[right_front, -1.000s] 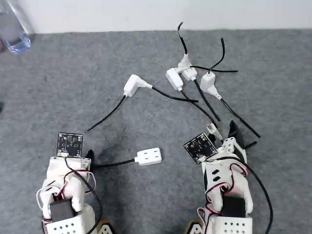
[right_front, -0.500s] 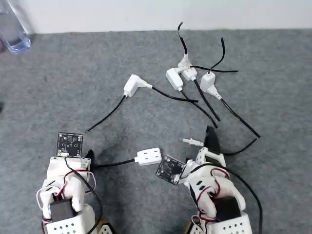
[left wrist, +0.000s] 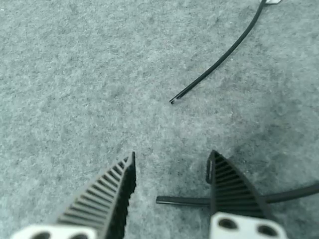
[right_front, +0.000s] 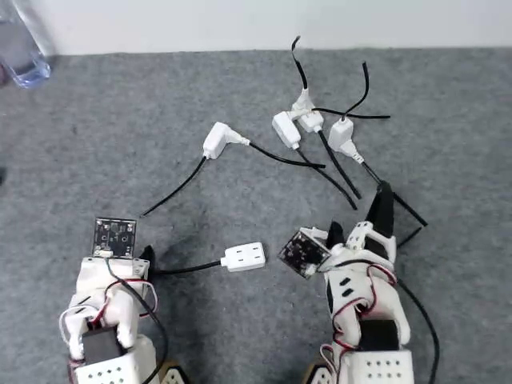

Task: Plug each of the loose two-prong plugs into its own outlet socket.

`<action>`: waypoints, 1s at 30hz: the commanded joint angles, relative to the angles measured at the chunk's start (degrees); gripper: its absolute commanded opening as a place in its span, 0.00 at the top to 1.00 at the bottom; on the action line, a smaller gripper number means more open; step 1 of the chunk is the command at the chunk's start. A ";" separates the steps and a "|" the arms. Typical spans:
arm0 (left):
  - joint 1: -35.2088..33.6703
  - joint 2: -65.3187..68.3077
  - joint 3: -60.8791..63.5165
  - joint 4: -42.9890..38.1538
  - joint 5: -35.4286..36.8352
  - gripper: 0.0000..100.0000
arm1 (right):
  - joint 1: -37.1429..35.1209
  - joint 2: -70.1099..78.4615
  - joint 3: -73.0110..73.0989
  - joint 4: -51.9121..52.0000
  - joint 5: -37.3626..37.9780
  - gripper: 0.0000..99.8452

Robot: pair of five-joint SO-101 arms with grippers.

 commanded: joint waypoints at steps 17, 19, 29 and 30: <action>0.00 -0.70 -0.31 -0.88 -0.26 0.78 | -0.04 25.54 -43.60 23.87 -21.98 0.58; 0.00 -0.70 -0.31 -0.88 -0.26 0.78 | -0.04 28.26 -47.38 26.15 -23.82 0.58; 0.00 -0.70 -0.31 -0.88 -0.26 0.78 | -0.04 50.15 -68.48 41.01 -29.19 0.58; 0.00 -0.70 -0.31 -0.88 -0.26 0.78 | -0.04 52.97 -70.33 42.42 -29.19 0.58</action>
